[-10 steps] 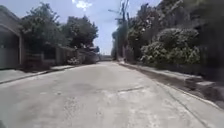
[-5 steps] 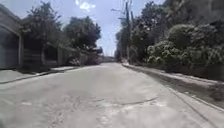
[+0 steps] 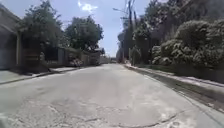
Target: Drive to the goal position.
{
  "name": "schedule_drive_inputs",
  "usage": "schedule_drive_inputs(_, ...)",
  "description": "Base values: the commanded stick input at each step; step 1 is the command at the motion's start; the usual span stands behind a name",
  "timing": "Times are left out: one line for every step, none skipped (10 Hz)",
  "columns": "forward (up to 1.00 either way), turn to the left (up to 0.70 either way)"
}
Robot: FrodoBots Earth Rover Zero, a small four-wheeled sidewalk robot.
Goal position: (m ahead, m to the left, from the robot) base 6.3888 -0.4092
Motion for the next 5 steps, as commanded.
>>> schedule_drive_inputs(1.00,0.03)
schedule_drive_inputs(1.00,0.03)
schedule_drive_inputs(1.00,0.03)
schedule_drive_inputs(1.00,0.03)
schedule_drive_inputs(1.00,-0.10)
